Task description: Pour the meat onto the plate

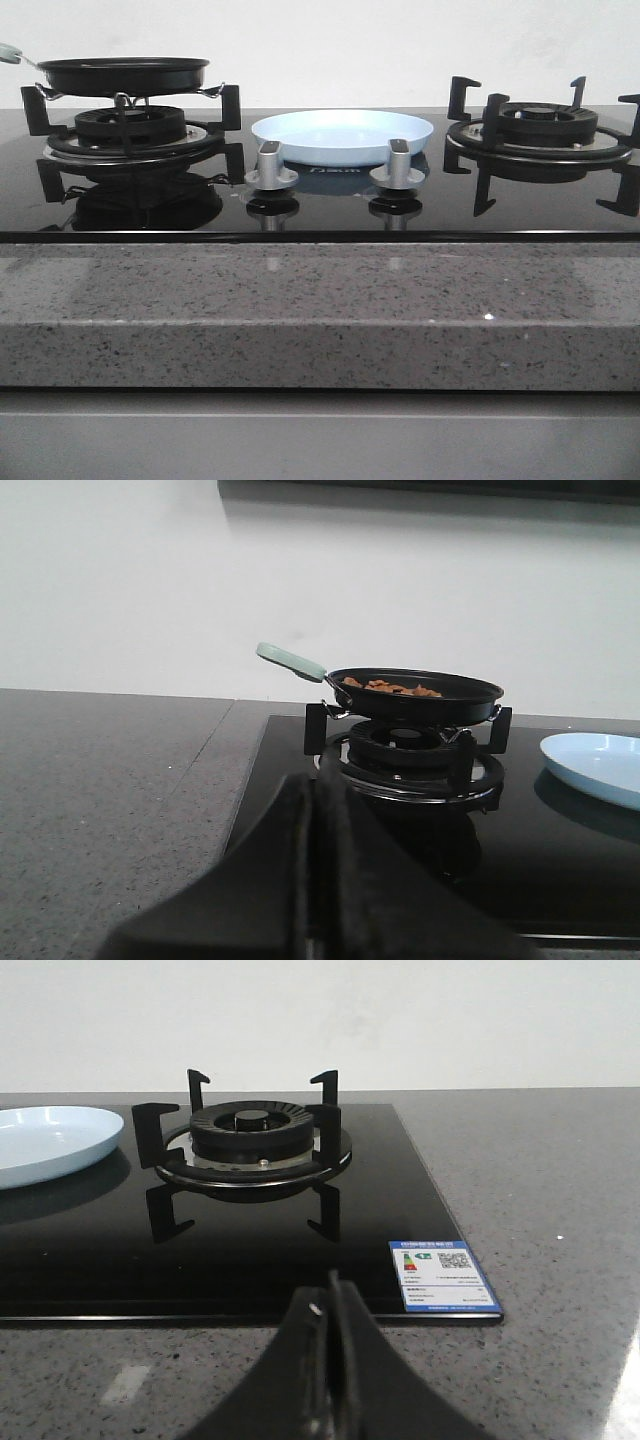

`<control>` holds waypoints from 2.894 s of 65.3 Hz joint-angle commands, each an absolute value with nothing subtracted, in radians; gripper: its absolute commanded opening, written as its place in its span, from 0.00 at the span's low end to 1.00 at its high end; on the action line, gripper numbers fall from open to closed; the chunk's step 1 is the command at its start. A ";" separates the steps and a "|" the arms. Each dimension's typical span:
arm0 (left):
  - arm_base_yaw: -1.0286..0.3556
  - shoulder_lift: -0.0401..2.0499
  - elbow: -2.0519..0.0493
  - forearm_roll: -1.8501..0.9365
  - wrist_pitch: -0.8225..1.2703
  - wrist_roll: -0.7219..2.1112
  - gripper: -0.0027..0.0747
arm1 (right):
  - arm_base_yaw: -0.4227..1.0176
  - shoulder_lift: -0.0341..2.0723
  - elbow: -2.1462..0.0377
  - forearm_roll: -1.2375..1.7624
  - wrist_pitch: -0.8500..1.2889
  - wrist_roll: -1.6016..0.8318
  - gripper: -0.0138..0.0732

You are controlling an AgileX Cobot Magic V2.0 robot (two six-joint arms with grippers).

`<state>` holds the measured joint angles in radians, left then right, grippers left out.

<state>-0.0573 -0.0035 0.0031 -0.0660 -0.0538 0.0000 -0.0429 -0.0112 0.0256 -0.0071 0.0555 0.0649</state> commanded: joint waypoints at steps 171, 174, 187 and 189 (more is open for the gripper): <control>-0.056 0.563 -0.740 -0.099 0.476 0.000 0.60 | 0.037 0.667 -0.750 0.111 0.632 -0.048 0.74; -0.056 0.563 -0.740 -0.099 0.476 0.000 0.60 | 0.047 0.702 -0.779 0.140 0.653 -0.079 0.74; -0.056 0.563 -0.740 -0.099 0.476 0.000 0.60 | 0.149 0.893 -0.938 0.224 0.697 -0.184 0.74; -0.056 0.563 -0.740 -0.099 0.476 0.000 0.60 | 0.166 0.931 -0.970 0.224 0.699 -0.184 0.74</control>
<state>-0.0573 0.5543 -0.7040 -0.0967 0.5600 0.0000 0.1333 0.8614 -0.8758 0.1983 0.7487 -0.1523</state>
